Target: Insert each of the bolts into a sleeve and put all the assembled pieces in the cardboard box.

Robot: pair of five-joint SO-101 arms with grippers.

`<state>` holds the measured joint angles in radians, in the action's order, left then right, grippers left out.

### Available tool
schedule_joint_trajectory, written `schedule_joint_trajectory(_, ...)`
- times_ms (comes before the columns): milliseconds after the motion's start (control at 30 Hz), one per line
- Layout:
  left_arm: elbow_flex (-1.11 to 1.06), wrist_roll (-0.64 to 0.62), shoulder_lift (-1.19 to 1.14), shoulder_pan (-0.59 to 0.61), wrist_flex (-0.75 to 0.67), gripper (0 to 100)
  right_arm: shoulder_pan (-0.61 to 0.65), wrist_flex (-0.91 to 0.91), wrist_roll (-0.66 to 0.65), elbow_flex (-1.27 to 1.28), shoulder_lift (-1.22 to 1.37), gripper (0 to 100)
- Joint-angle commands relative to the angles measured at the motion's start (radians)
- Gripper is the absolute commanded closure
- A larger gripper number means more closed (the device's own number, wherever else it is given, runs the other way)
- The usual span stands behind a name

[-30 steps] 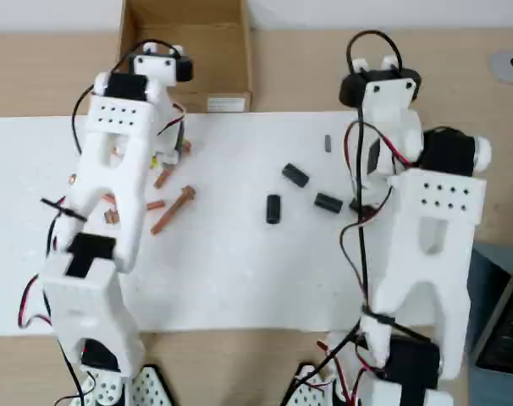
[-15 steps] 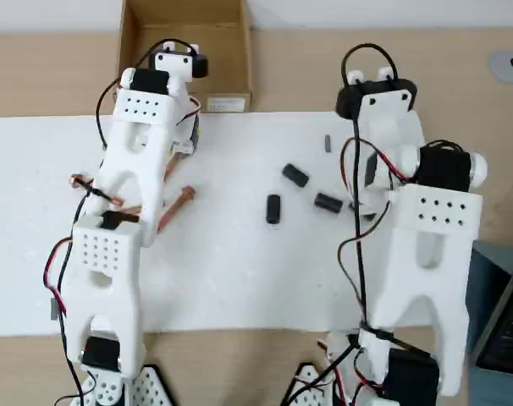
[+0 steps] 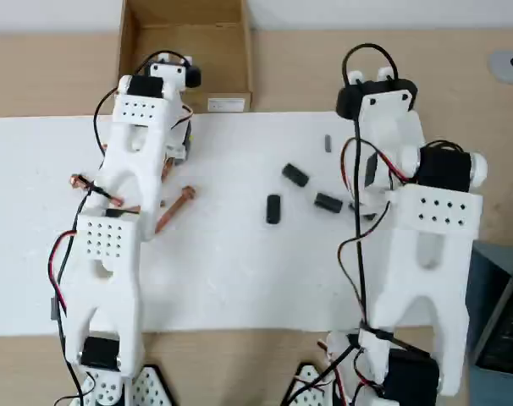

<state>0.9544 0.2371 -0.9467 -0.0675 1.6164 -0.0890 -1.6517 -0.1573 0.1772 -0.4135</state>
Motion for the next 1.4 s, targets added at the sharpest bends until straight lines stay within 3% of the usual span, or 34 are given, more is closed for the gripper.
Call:
schedule_joint_trajectory(0,0.051,0.008,0.002,0.005,-0.026,92,-0.015,0.015,-0.008,-0.004,-0.039,98.8)
schedule_joint_trajectory(800,0.049,0.008,-0.073,0.006,-0.135,93,-0.015,0.012,-0.008,-0.004,-0.039,98.8)
schedule_joint_trajectory(900,0.052,0.008,-0.090,0.002,-0.133,97,-0.015,0.012,-0.008,-0.004,-0.039,98.8)
schedule_joint_trajectory(1133,0.166,0.005,-0.087,-0.005,0.002,100,-0.013,0.005,-0.008,-0.010,-0.041,98.8)
schedule_joint_trajectory(1367,0.446,0.002,-0.087,-0.014,0.138,100,-0.013,-0.095,-0.008,-0.099,-0.041,98.8)
